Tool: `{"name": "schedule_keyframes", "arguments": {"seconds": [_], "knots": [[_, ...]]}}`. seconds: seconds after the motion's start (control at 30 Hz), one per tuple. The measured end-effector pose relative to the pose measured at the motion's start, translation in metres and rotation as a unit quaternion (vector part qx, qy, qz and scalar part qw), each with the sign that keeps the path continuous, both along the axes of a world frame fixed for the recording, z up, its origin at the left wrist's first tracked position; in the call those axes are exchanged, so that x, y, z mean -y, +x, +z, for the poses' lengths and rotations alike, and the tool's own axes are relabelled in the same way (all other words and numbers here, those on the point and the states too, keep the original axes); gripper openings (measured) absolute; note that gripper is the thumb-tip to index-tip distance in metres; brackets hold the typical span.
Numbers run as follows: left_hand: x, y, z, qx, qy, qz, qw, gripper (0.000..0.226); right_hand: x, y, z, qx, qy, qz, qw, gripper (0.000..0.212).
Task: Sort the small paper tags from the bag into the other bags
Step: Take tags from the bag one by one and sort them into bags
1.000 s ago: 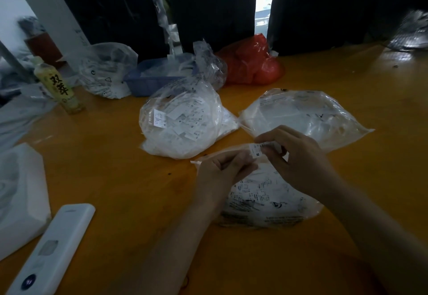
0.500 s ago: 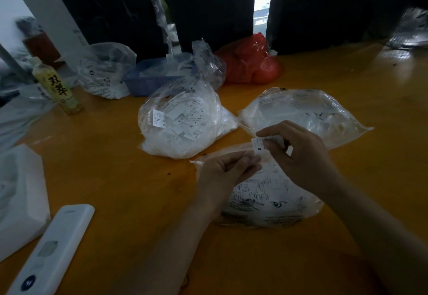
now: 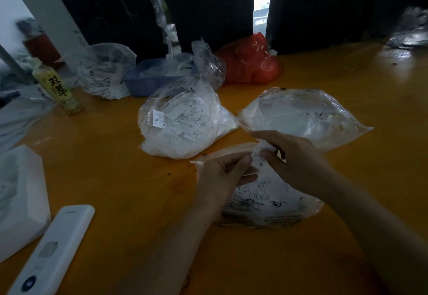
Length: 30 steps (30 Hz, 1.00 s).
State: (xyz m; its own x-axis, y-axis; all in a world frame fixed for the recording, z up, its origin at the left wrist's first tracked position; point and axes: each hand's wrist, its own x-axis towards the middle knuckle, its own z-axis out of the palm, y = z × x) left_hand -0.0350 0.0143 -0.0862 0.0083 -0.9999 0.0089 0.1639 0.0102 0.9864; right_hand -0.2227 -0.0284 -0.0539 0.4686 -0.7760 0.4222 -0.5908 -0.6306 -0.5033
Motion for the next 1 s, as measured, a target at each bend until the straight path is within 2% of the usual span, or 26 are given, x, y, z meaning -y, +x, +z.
{"name": "schedule_keyframes", "arguments": {"seconds": [0.1, 0.23, 0.3, 0.4, 0.6, 0.73, 0.83, 0.93, 1.0], "knots": [[0.0, -0.001, 0.0, 0.006, 0.01, 0.009, 1.0, 0.021, 0.001, 0.002, -0.003, 0.03, 0.049, -0.032, 0.998, 0.049], [0.001, 0.0, 0.001, -0.014, 0.013, 0.024, 1.0, 0.023, 0.0, 0.002, 0.0, 0.069, 0.045, -0.069, 0.994, 0.015], [0.001, 0.0, 0.002, -0.02, 0.011, 0.027, 0.999, 0.023, -0.003, 0.005, 0.002, 0.076, 0.048, -0.053, 0.995, 0.01], [0.0, 0.0, 0.003, -0.025, 0.012, 0.037, 0.999, 0.024, -0.006, 0.009, 0.001, 0.087, 0.049, -0.037, 0.994, 0.01], [-0.003, -0.001, 0.009, -0.055, 0.028, 0.04, 0.997, 0.016, -0.004, 0.008, -0.002, 0.106, 0.036, -0.071, 0.991, 0.011], [-0.003, 0.001, 0.008, -0.05, 0.016, 0.031, 0.998, 0.017, -0.008, 0.013, -0.002, 0.094, 0.056, -0.003, 0.994, 0.01], [-0.003, 0.002, 0.009, -0.055, 0.021, 0.029, 0.998, 0.019, -0.008, 0.012, -0.003, 0.063, 0.072, 0.015, 0.995, 0.021], [-0.002, 0.003, 0.011, -0.014, 0.009, 0.024, 1.0, 0.016, -0.006, 0.01, -0.005, 0.073, 0.063, -0.003, 0.995, 0.013], [-0.001, 0.005, 0.012, 0.053, -0.022, 0.036, 0.998, 0.024, -0.005, 0.009, -0.003, 0.101, 0.052, -0.039, 0.993, 0.014]]}}
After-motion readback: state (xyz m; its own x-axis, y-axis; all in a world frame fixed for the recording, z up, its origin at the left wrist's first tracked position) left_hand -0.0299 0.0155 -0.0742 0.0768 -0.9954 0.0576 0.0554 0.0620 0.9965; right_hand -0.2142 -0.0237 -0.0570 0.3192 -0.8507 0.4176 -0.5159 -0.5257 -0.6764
